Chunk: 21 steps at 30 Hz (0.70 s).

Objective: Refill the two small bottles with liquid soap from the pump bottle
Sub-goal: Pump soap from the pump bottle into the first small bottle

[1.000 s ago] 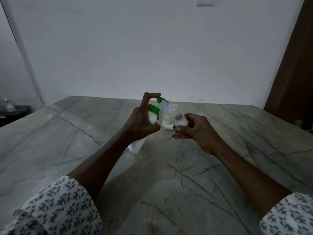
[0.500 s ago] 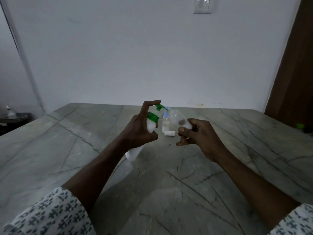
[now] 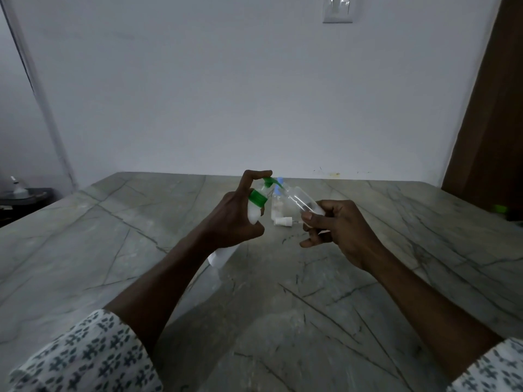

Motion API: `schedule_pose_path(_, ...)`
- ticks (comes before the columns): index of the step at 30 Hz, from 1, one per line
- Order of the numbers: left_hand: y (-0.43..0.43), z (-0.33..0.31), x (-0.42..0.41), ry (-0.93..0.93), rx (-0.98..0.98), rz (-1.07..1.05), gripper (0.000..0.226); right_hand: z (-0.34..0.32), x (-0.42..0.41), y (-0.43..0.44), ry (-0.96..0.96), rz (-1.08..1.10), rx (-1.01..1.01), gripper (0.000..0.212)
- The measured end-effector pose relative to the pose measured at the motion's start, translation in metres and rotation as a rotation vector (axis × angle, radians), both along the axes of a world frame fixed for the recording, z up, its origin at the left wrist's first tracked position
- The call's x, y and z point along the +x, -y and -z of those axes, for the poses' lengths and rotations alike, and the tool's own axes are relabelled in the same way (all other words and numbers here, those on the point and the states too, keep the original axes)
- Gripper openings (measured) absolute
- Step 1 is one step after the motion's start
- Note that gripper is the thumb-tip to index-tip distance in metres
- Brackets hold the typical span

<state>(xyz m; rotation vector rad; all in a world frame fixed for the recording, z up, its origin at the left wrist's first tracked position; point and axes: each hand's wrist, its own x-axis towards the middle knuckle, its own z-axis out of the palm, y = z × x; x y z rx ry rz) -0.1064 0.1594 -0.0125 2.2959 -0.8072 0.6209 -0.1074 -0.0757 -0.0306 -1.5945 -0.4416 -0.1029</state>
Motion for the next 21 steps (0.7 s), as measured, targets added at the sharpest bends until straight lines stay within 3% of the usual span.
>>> schedule_pose_path(8,-0.001,0.004,0.001,0.034,-0.083,-0.025,0.076,0.005,0.0,-0.006,0.016,-0.028,-0.014,0.023)
schedule_pose_path(15,0.0,0.005,0.002,0.02,-0.084,-0.011,0.091,0.009,-0.001,-0.011,0.024,-0.011,0.027,0.033)
schedule_pose_path(21,0.003,0.003,0.002,0.024,-0.108,-0.025,0.084,0.011,-0.001,-0.007,0.034,-0.014,0.013,0.033)
